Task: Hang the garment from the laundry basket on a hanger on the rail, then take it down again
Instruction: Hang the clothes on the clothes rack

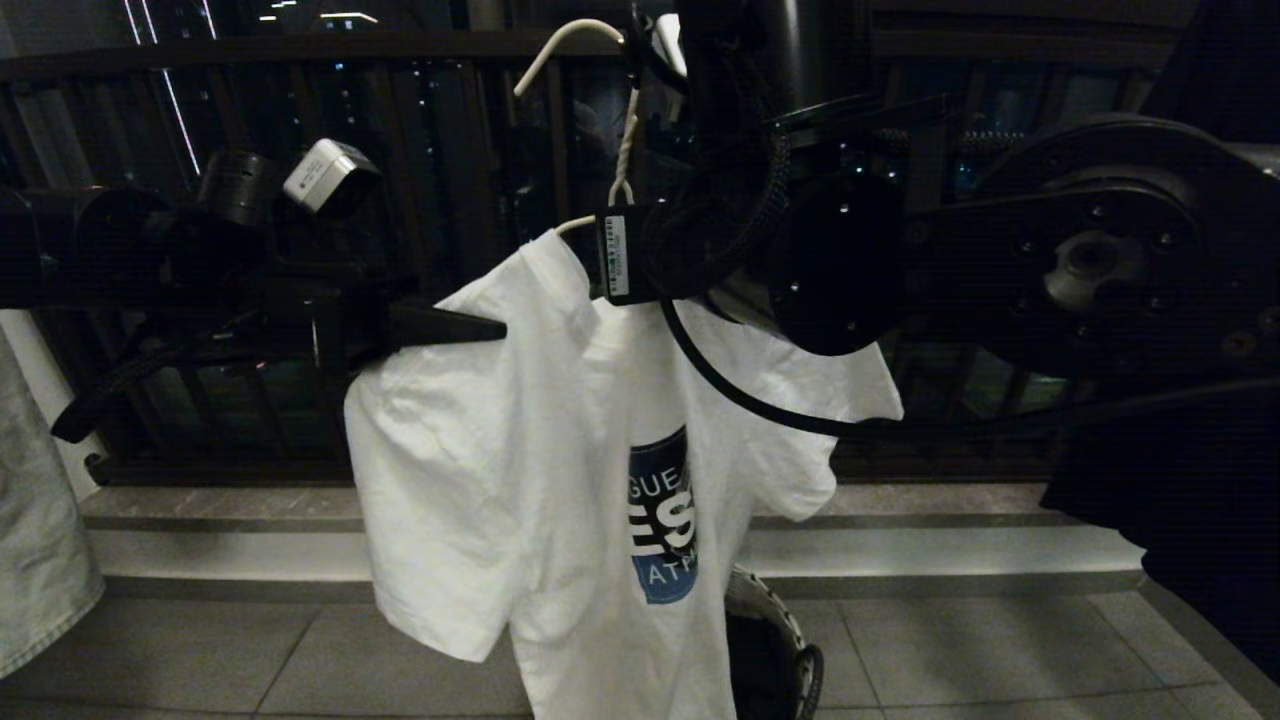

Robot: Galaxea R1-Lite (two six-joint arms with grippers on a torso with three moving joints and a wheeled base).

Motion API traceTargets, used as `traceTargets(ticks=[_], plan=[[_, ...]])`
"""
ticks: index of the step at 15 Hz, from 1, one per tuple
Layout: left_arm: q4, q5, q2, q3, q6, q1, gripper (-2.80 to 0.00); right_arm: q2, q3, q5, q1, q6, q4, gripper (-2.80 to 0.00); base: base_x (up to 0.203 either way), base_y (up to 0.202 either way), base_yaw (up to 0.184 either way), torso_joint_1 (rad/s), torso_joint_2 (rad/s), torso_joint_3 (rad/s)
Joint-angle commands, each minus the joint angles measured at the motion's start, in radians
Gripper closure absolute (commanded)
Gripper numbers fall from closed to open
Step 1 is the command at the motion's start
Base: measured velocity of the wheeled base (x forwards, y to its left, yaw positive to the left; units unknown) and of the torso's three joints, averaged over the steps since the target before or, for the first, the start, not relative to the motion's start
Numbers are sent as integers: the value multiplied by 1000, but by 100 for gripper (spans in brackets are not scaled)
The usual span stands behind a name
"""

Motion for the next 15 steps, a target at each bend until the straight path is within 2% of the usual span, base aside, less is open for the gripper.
traceTargets(ticks=[1,2,4,5,7,9,10,12,13,15], plan=[[6,14,40,-126,-47,-9,0,-14,6,-4,-13,-1,3,0,0,0,0,0,0,0],[7,83,48,-183,-110,-15,0,-20,4,-4,-20,-2,3,0,0,0,0,0,0,0],[-4,303,66,-247,-196,-48,0,-26,4,-4,-27,-28,1,0,0,0,0,0,0,0],[-45,342,76,-248,-219,-63,0,-26,1,-4,-28,-32,0,0,0,0,0,0,0,0],[-128,343,74,-175,-232,-66,0,-25,1,-4,-33,-49,-13,0,0,0,0,0,0,0],[-276,344,66,-59,-267,-67,0,-16,1,-4,-41,-79,-43,0,0,0,0,0,0,0],[-396,344,62,8,-313,-71,0,-9,0,-3,-50,-87,-46,0,0,0,0,0,0,0],[-703,356,61,128,-440,-80,0,4,1,-3,-54,-88,-58,0,0,0,0,0,0,0],[-876,375,63,181,-536,-88,0,9,1,-2,-56,-88,-59,0,0,0,0,0,0,0],[-1201,405,74,253,-776,-105,0,11,4,-1,-56,-88,-59,0,0,0,0,0,0,0]])
